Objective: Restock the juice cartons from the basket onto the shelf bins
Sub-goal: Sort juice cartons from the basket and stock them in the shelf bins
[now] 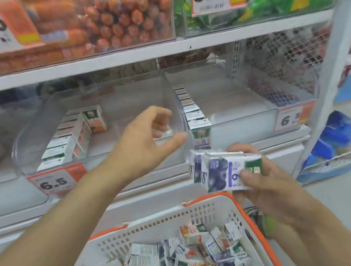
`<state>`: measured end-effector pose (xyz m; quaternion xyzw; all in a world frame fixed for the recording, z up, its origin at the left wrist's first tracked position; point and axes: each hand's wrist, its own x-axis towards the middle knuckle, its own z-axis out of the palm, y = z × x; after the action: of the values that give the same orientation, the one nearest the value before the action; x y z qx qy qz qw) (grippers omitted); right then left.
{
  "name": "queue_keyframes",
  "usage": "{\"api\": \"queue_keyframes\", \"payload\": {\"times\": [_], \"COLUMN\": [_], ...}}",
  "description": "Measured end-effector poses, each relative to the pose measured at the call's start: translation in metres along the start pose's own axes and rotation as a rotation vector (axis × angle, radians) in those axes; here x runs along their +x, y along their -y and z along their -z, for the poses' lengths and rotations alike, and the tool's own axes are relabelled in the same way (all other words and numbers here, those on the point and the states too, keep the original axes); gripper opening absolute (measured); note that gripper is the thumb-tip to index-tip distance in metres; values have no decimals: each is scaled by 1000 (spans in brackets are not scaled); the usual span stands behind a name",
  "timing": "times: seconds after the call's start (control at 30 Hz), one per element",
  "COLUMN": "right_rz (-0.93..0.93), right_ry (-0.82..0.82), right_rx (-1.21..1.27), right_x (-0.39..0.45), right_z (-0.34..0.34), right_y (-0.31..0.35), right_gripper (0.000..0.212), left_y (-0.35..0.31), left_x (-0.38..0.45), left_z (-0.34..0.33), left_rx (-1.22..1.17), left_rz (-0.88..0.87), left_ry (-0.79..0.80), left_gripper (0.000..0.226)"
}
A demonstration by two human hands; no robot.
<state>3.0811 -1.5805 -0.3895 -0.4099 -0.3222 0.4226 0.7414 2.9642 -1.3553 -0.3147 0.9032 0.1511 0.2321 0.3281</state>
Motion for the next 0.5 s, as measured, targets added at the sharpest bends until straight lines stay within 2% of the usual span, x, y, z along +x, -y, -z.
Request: {"api": "queue_keyframes", "payload": {"times": [0.07,0.13,0.17,0.3,0.37,0.43,0.5], "right_rz": [120,230,270,307,305,241,167], "right_ry": [-100,-168,-200,-391,-377,-357,-272], "right_rx": [-16,-105,-193,-691,-925,-1268,-1556], "right_x": [9,24,33,76,102,134,175], "right_z": [5,9,9,23,37,55,76], "right_y": [23,48,60,93,103,107,104], "right_gripper": [61,59,55,50,48,51,54], "left_y": [1,9,15,34,40,41,39], "left_x": [28,50,57,68,69,69,67], "left_z": [-4,-13,-18,-39,-41,-43,-45], "left_rx": [130,194,213,321,306,296,333], "left_rz": [-124,-174,-167,-197,-201,-194,-190], "left_ry": [-78,-18,24,109,91,79,62], "left_gripper": [85,111,116,108,104,105,106]}}
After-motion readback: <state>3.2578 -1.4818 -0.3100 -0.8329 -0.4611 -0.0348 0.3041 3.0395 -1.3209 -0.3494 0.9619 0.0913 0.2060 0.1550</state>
